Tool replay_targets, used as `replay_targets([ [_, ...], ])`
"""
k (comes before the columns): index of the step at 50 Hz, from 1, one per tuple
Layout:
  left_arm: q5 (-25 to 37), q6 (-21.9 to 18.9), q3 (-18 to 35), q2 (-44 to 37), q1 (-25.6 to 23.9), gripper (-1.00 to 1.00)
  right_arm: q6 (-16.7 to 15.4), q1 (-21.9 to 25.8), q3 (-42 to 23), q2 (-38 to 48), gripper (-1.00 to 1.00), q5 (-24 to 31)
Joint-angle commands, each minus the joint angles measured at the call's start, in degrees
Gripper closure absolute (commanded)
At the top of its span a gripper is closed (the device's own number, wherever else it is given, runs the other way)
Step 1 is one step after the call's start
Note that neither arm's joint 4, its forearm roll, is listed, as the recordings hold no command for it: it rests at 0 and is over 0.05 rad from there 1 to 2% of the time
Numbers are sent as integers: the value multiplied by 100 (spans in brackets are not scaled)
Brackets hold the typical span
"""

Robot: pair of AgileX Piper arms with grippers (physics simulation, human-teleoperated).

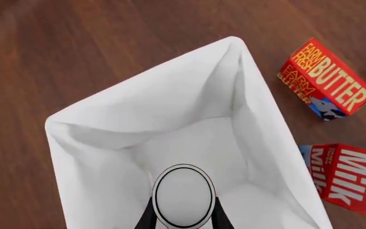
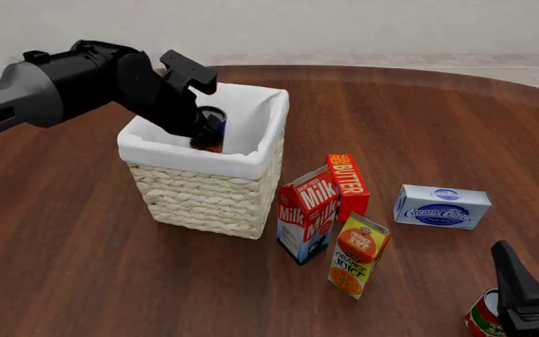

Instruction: Pick up the alphabet soup and the tomato sauce, and put them in the basket.

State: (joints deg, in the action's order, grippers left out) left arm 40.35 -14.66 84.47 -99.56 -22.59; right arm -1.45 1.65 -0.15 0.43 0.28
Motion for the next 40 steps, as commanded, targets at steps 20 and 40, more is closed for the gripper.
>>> replay_targets([
  [20,-88,-185,195,-148,193,-100,8,-7,-1,2,-100,-12],
  [40,-17,-114,577,72,38,-100,7,16,-1,-6,-100,-8],
])
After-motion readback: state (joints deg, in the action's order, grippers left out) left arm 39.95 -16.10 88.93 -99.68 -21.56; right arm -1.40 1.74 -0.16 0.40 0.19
